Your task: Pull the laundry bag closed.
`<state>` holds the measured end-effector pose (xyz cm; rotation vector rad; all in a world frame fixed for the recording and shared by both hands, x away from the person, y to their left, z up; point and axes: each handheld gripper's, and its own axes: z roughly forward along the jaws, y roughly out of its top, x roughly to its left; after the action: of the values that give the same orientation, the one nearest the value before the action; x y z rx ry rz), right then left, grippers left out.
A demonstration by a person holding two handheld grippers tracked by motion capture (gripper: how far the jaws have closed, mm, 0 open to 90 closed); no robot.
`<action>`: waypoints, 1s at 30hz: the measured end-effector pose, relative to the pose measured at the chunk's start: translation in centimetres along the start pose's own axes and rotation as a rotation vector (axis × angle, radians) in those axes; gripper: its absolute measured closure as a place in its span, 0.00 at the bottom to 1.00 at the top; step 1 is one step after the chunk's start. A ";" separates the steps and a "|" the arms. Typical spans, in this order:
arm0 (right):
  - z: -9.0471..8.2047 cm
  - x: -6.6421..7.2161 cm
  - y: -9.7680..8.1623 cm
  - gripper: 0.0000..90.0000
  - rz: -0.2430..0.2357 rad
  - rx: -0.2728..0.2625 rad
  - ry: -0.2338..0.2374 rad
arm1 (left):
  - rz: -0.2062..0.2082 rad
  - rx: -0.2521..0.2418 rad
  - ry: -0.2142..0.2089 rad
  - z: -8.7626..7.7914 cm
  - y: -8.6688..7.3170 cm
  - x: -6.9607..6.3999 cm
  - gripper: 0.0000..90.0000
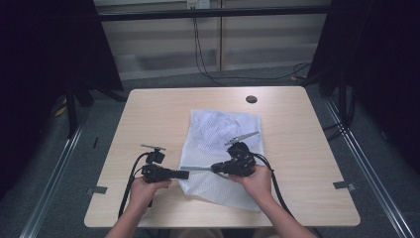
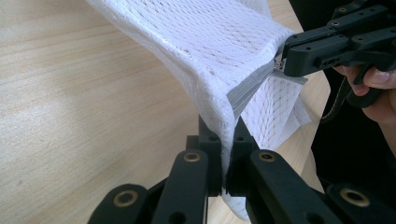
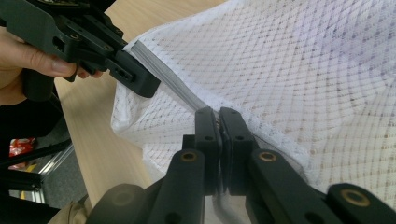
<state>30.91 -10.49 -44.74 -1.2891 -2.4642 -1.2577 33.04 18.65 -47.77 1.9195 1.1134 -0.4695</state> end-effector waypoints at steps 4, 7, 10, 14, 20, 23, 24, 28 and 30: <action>-0.1 0.0 -0.1 0.97 0.003 -0.001 -0.002 | 0.000 0.002 -0.002 0.0 0.0 0.0 0.98; -0.1 0.0 -0.1 0.97 -0.006 -0.002 -0.001 | -0.001 0.002 -0.001 0.0 0.0 0.0 0.98; -0.1 0.0 -0.1 0.97 -0.006 0.005 -0.001 | -0.011 0.005 -0.008 0.1 0.0 -0.1 0.98; -0.1 0.0 -0.1 0.97 -0.009 0.006 0.004 | -0.013 0.005 -0.001 0.1 -0.1 -0.1 0.98; -0.4 -0.1 -0.1 0.97 -0.006 0.008 0.000 | -0.005 0.003 0.001 0.1 -0.1 -0.1 0.98; -0.5 -0.1 -0.2 0.97 -0.012 0.005 -0.006 | 0.000 0.002 0.008 0.0 0.0 0.0 0.98; -0.5 -0.2 -0.2 0.97 -0.009 0.005 -0.003 | 0.000 0.004 0.004 0.0 0.0 0.0 0.98; -0.7 -0.4 -0.3 0.97 -0.001 0.003 0.002 | -0.007 0.004 0.000 0.0 0.0 -0.1 0.98; -0.8 -0.4 -0.3 0.97 -0.005 0.004 -0.001 | -0.012 0.003 -0.002 0.1 -0.1 -0.1 0.98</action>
<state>30.70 -11.39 -44.59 -1.2836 -2.4717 -1.2525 32.92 18.53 -47.75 1.9159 1.1240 -0.4797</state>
